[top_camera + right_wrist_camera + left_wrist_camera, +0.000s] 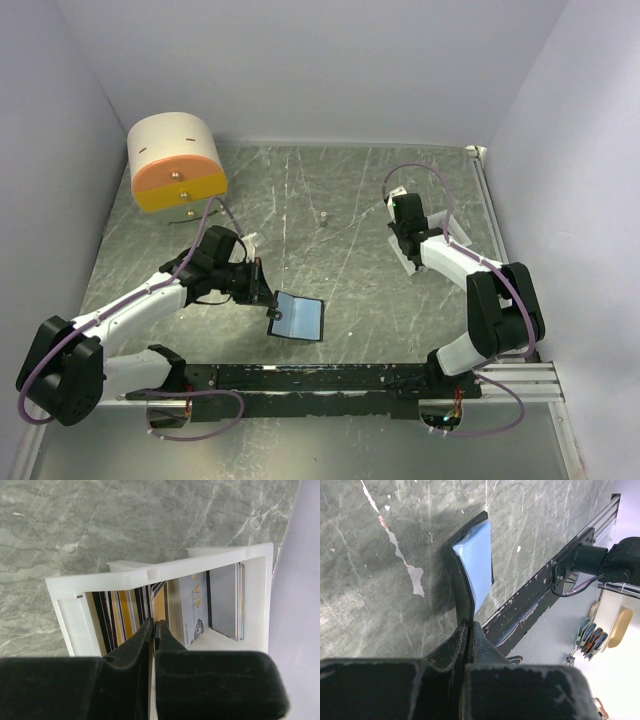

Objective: Put the credit cards into the card holder
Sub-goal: Pick up the credit card from the storage box.

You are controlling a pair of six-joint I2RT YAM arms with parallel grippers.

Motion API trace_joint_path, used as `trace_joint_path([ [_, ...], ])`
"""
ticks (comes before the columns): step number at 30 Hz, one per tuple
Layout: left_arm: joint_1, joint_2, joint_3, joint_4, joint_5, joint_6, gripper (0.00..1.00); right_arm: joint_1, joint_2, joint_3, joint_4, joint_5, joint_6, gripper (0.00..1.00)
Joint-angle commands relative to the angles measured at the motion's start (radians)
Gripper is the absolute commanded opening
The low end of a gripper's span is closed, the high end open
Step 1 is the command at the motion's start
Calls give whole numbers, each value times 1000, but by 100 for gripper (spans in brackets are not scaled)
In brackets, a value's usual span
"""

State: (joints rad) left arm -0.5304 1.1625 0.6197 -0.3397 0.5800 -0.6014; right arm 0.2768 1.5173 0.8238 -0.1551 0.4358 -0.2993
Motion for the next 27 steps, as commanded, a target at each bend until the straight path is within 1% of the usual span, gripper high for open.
trace_joint_path([
  [1,4,-21,-8,36,25,-4,7,3,-15,11,-19,-3,27,0],
  [2,5,-21,-8,35,25,-2,7,3,-11,18,-28,0,29,5],
  [3,4,-20,-8,35,26,-2,7,3,-5,24,-37,-1,25,4],
  [4,5,-20,-8,36,25,-2,7,3,-2,28,-45,-3,21,0],
  [7,5,-17,-6,34,24,-2,7,4,-19,17,-48,-36,12,0],
  [9,4,-18,-8,36,24,-2,7,4,-26,14,-33,-10,29,0],
  [10,5,-19,-9,37,24,-3,7,2,-24,18,-35,0,34,9],
  [11,4,-18,-9,37,24,-4,7,4,-21,22,-47,-6,28,12],
  [12,4,-17,-8,37,24,-3,7,3,-18,25,-54,-13,22,1],
  [13,4,-15,-8,36,24,-2,7,3,-21,22,-56,-26,15,0],
  [16,4,-11,-5,33,26,0,7,4,-53,0,-34,-67,12,0],
  [19,4,-13,-7,33,23,-1,7,3,-58,14,-39,-42,30,0],
  [27,5,-1,-5,34,24,0,7,4,-10,114,-141,51,68,0],
])
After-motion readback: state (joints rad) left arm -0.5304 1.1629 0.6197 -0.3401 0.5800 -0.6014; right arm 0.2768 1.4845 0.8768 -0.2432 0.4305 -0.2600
